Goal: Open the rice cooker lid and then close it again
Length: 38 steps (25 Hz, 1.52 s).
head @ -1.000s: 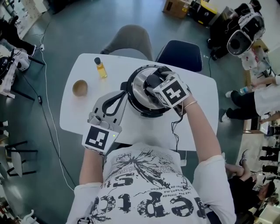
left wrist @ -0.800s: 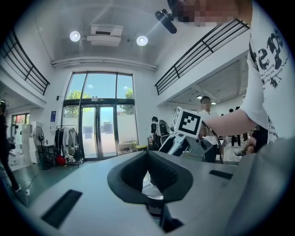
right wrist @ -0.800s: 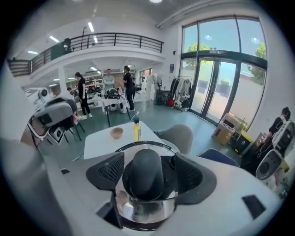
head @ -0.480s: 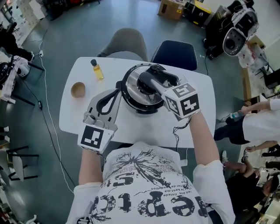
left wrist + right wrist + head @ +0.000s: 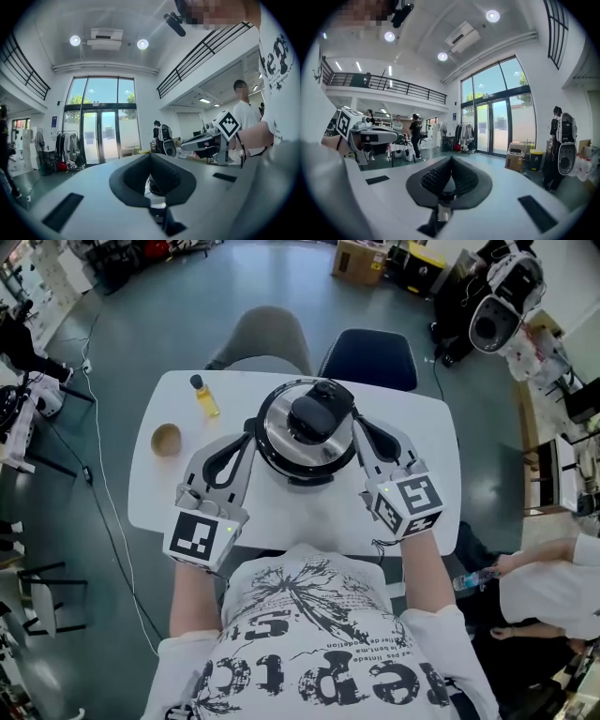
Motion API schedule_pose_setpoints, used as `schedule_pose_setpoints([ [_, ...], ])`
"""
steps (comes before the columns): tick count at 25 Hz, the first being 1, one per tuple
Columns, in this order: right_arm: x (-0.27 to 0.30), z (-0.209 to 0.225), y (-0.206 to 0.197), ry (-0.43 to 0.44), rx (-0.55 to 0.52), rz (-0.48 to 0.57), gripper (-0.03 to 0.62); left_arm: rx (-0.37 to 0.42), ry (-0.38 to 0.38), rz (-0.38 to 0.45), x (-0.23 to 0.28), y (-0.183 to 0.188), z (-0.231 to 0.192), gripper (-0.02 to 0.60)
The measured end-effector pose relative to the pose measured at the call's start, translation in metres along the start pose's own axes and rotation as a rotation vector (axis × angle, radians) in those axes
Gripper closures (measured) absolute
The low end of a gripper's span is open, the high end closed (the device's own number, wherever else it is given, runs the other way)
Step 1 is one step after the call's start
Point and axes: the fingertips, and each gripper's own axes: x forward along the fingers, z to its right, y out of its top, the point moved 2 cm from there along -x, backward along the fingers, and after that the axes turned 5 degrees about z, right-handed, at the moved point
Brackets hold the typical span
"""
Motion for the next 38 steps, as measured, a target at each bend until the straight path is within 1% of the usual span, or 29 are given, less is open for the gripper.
schedule_pose_setpoints([
  [3,-0.009,-0.004,0.001,-0.017,0.003,0.065,0.580,0.003,-0.001,0.000,0.002,0.001,0.000,0.568],
  [5,-0.012,-0.007,-0.001,-0.019,-0.004,0.077,0.580,0.004,-0.003,0.001,0.002,0.002,0.002,0.568],
  [7,-0.013,-0.009,-0.005,-0.019,-0.004,0.073,0.580,0.006,-0.006,-0.003,0.003,0.001,0.003,0.568],
  [10,-0.011,-0.006,-0.006,-0.028,-0.001,0.076,0.580,0.012,-0.015,-0.030,0.003,-0.003,0.001,0.568],
  [13,-0.007,-0.007,-0.003,-0.030,-0.011,0.078,0.582,-0.003,-0.010,-0.017,0.005,-0.003,-0.004,0.568],
  [19,-0.004,-0.004,-0.002,-0.033,-0.050,0.077,0.583,0.000,-0.007,-0.030,0.012,-0.009,-0.005,0.568],
  [28,-0.001,-0.003,-0.004,-0.023,-0.010,0.071,0.583,-0.001,0.001,-0.030,0.015,-0.007,-0.008,0.568],
  [32,0.000,-0.002,-0.008,-0.025,-0.014,0.069,0.582,0.007,0.001,-0.059,0.014,-0.013,-0.010,0.568],
  [38,-0.002,0.002,-0.010,-0.034,-0.022,0.061,0.582,0.001,0.011,-0.061,0.015,-0.014,-0.012,0.568],
])
